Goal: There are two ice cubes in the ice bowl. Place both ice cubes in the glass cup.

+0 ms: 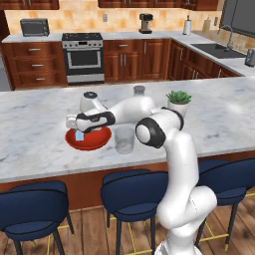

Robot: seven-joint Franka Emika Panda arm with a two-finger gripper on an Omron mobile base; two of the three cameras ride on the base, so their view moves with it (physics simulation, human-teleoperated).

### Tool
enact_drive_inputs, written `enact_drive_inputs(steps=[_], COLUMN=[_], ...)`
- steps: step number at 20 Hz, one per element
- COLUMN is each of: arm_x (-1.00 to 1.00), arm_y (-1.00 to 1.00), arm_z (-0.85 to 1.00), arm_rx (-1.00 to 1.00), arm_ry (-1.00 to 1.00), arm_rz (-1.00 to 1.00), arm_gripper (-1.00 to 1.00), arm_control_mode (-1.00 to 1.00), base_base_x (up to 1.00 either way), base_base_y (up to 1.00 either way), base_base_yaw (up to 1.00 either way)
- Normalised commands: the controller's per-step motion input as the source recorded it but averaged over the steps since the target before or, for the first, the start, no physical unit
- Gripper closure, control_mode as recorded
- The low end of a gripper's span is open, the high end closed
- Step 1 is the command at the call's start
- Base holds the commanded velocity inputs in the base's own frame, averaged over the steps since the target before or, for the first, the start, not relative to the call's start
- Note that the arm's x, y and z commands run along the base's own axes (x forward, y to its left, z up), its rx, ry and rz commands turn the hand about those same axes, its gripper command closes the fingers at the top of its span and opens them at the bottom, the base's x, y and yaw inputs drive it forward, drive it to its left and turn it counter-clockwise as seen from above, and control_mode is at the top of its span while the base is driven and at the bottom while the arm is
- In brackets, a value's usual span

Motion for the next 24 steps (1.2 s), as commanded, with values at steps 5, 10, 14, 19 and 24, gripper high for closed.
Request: enact_drive_inputs(steps=[5,10,14,19,24], arm_x=[0.16,0.17,0.01,0.0,0.05], arm_y=[0.09,0.08,0.02,0.0,0.0], arm_z=[-0.03,-0.16,-0.21,-0.16,-0.11], arm_rx=[0.0,0.0,0.0,0.0,0.0], arm_ry=[0.0,0.01,0.05,0.06,0.01], arm_rz=[0.0,0.0,0.0,0.0,0.0], arm_gripper=[-1.0,-1.0,-1.0,-1.0,-1.0], arm_control_mode=[-1.0,-1.0,-1.0,-1.0,-1.0], base_base_x=[0.0,0.0,0.0,0.0,0.0], base_base_y=[0.0,0.0,0.0,0.0,0.0], base_base_yaw=[0.0,0.0,0.0,0.0,0.0])
